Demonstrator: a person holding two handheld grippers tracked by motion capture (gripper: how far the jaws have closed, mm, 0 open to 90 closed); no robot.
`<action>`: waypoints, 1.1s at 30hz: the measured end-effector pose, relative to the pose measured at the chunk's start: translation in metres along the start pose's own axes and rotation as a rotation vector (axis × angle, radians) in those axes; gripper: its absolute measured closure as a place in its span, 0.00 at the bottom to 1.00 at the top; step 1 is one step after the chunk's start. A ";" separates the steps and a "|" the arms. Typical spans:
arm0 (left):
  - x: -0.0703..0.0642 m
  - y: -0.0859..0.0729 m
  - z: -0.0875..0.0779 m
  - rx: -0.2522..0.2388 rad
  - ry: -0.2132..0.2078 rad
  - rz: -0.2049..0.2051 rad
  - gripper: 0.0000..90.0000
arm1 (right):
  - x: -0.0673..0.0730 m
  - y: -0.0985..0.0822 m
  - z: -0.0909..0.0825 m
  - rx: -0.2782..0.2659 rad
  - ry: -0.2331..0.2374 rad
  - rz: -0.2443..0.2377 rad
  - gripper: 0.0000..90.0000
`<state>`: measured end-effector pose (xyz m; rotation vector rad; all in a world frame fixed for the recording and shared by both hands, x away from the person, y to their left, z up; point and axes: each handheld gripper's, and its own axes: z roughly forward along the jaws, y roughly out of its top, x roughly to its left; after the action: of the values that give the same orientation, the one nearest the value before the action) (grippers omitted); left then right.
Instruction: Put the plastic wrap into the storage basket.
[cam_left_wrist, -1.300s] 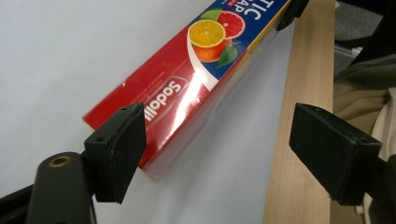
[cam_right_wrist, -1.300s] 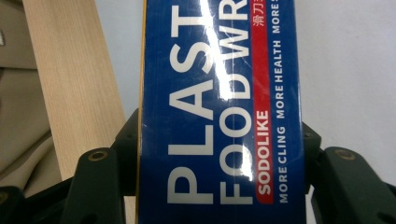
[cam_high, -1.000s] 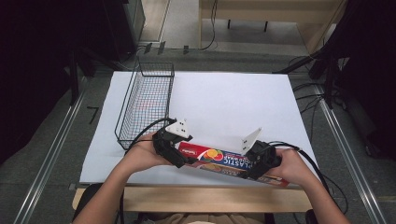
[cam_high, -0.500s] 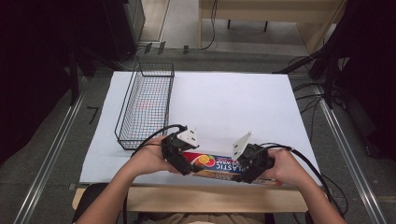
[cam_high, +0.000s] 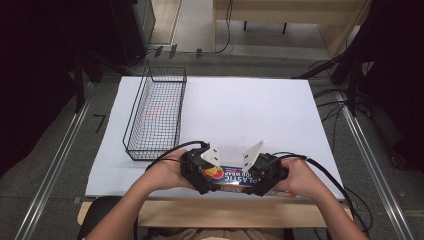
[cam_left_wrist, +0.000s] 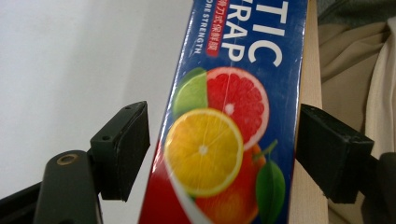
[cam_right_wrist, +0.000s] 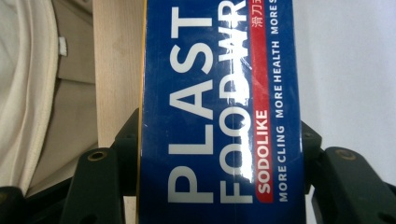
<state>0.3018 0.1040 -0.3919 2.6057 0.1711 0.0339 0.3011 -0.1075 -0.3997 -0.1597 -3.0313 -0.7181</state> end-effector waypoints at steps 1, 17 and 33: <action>0.000 0.000 0.001 -0.003 -0.005 0.003 0.26 | 0.001 0.001 0.000 0.005 -0.008 -0.001 0.46; -0.005 0.004 0.013 0.039 -0.046 0.032 0.43 | 0.008 0.010 0.007 0.030 -0.037 -0.056 0.46; -0.010 0.005 0.010 0.046 -0.051 0.017 0.45 | 0.006 0.003 0.011 -0.016 0.003 -0.061 0.42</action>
<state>0.2935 0.0934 -0.3983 2.6513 0.1327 -0.0309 0.2957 -0.0997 -0.4077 -0.0663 -3.0407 -0.7459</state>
